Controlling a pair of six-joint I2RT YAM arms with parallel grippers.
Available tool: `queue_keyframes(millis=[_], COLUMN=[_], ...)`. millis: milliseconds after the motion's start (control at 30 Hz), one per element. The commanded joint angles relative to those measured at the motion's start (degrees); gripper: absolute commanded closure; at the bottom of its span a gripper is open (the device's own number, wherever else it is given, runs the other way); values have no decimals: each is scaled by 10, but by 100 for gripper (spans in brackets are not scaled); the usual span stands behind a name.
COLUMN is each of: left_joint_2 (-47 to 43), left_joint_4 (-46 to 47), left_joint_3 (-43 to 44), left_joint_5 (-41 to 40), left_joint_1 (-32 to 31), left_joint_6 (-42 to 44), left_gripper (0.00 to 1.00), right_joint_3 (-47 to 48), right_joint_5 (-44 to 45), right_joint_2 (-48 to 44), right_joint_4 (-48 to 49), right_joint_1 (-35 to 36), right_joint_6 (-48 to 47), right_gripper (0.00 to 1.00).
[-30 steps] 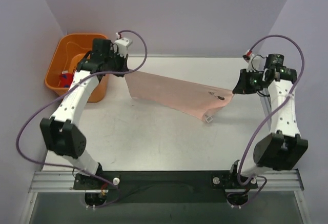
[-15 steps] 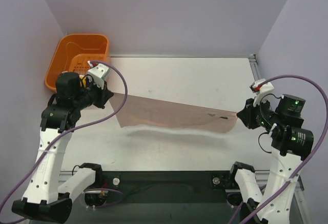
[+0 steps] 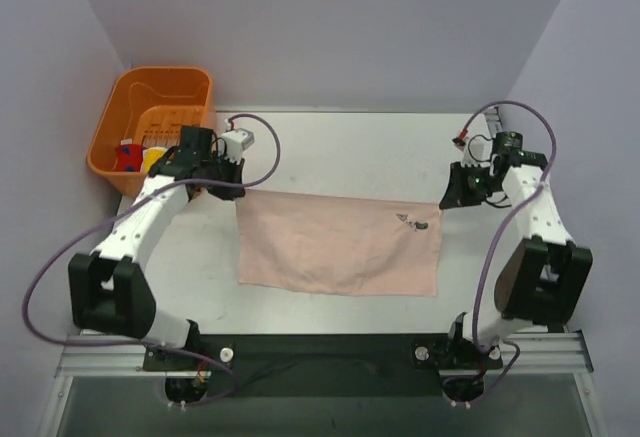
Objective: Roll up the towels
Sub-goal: Flatten the towel
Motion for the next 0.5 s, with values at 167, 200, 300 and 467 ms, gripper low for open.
queue_keyframes(millis=[167, 200, 300, 467], left_joint_2=[258, 284, 371, 492], left_joint_4=[93, 92, 92, 59], left_joint_3=[156, 176, 259, 387], left_joint_5=[-160, -164, -171, -173], left_joint_1=[-19, -19, -18, -18], left_joint_6=[-9, -8, -7, -12], left_gripper=[100, 100, 100, 96], right_joint_3=[179, 204, 300, 405], right_joint_5=[150, 160, 173, 220], right_joint_2=[260, 305, 389, 471], right_joint_4=[129, 129, 126, 125], right_joint_1=[13, 16, 22, 35], right_joint_6=[19, 17, 20, 14], right_gripper=[100, 100, 100, 99])
